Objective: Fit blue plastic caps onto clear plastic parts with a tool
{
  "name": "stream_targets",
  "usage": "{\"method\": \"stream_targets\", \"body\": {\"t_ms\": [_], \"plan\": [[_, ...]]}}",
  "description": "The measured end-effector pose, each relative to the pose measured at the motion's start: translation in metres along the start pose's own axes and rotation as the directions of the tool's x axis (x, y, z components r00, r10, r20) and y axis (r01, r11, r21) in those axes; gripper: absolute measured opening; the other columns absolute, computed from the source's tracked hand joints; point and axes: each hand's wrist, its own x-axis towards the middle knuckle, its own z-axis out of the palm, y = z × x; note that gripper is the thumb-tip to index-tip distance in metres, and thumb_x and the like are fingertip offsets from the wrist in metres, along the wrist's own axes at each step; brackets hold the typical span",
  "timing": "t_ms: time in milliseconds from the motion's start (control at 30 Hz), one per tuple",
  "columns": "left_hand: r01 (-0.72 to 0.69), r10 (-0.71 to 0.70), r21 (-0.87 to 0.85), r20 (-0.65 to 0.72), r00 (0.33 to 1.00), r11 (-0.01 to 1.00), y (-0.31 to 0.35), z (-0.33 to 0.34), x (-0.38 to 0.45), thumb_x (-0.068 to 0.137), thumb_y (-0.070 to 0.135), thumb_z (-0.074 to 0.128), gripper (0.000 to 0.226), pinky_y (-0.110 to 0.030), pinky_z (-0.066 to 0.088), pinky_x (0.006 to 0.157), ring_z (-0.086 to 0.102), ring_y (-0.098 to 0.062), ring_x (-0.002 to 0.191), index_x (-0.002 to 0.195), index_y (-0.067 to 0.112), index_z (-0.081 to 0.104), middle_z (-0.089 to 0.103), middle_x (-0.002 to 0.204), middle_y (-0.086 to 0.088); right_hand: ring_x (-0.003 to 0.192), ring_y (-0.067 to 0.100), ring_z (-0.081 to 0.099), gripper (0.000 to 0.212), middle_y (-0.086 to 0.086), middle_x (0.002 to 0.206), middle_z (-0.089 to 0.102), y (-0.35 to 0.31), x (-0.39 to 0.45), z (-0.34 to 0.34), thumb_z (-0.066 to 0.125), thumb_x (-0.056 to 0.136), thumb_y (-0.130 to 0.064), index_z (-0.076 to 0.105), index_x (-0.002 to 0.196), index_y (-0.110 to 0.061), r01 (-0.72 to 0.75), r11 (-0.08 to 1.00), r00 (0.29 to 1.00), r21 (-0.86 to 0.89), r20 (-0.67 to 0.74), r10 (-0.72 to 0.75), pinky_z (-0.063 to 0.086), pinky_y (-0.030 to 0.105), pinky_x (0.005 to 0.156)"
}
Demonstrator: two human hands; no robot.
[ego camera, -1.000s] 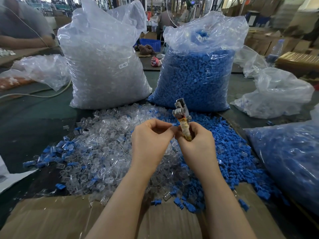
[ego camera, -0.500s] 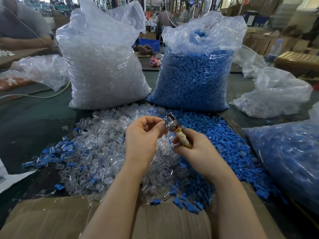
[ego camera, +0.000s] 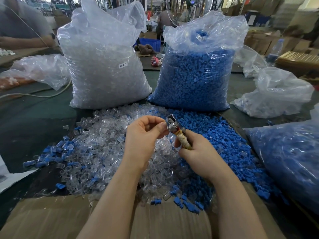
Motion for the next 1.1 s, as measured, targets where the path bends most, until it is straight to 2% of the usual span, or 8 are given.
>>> {"method": "stream_targets", "body": {"t_ms": [267, 700, 867, 933, 1000, 1100], "plan": [[0.005, -0.004, -0.047, 0.015, 1.000, 0.999, 0.000, -0.002, 0.002, 0.088, 0.000, 0.068, 0.011, -0.017, 0.054, 0.064, 0.072, -0.013, 0.071, 0.084, 0.011, 0.069, 0.075, 0.074, -0.002, 0.048, 0.004, 0.037, 0.013, -0.017, 0.057, 0.049, -0.001, -0.001, -0.001, 0.056, 0.083, -0.010, 0.054, 0.091, -0.019, -0.007, 1.000, 0.999, 0.007, 0.033, 0.007, 0.032, 0.027, 0.053], [-0.006, 0.006, -0.033, 0.022, 1.000, 0.999, -0.005, -0.004, 0.004, 0.088, 0.001, 0.068, 0.012, -0.017, 0.054, 0.065, 0.073, -0.014, 0.073, 0.083, 0.012, 0.069, 0.075, 0.075, -0.002, 0.046, 0.005, 0.038, 0.016, -0.017, 0.055, 0.051, -0.004, -0.001, 0.003, 0.054, 0.083, -0.008, 0.051, 0.077, -0.023, -0.004, 1.000, 1.000, -0.022, -0.005, 0.004, 0.030, 0.029, 0.051], [0.081, -0.081, -0.046, -0.009, 0.997, 0.996, -0.003, -0.003, 0.004, 0.088, 0.003, 0.068, 0.006, -0.017, 0.054, 0.064, 0.072, -0.014, 0.073, 0.088, 0.009, 0.069, 0.076, 0.078, -0.005, 0.047, 0.005, 0.039, 0.010, -0.015, 0.056, 0.052, -0.004, 0.000, 0.004, 0.054, 0.082, -0.012, 0.053, 0.081, -0.022, -0.002, 0.997, 1.000, -0.071, -0.016, 0.001, 0.031, 0.028, 0.051], [0.155, -0.174, -0.195, -0.085, 0.981, 0.968, -0.001, -0.007, 0.004, 0.086, 0.004, 0.068, 0.006, -0.018, 0.056, 0.063, 0.072, -0.014, 0.073, 0.091, 0.008, 0.068, 0.076, 0.081, -0.006, 0.052, 0.009, 0.044, 0.010, -0.009, 0.061, 0.054, -0.003, 0.001, 0.005, 0.055, 0.081, -0.015, 0.053, 0.082, -0.024, -0.006, 0.994, 0.999, -0.108, -0.052, 0.001, 0.032, 0.028, 0.052], [0.166, -0.292, -0.455, -0.222, 0.930, 0.875, 0.002, -0.018, 0.007, 0.083, 0.006, 0.069, 0.012, -0.019, 0.058, 0.063, 0.074, -0.013, 0.075, 0.095, 0.007, 0.068, 0.077, 0.086, -0.007, 0.057, 0.014, 0.048, 0.008, -0.007, 0.066, 0.056, -0.002, 0.002, 0.005, 0.055, 0.082, -0.019, 0.052, 0.082, -0.027, -0.038, 0.991, 0.993, -0.125, -0.113, 0.024, 0.034, 0.029, 0.052], [-0.025, -0.425, -0.707, -0.452, 0.784, 0.707, 0.010, -0.042, 0.012, 0.087, 0.008, 0.068, 0.010, -0.018, 0.057, 0.065, 0.074, -0.012, 0.073, 0.097, 0.006, 0.067, 0.075, 0.091, -0.009, 0.060, 0.013, 0.051, 0.007, -0.007, 0.068, 0.057, 0.001, 0.004, 0.002, 0.055, 0.084, -0.025, 0.051, 0.080, -0.028, -0.141, 0.972, 0.973, -0.186, -0.206, 0.101, 0.031, 0.029, 0.051]]}}
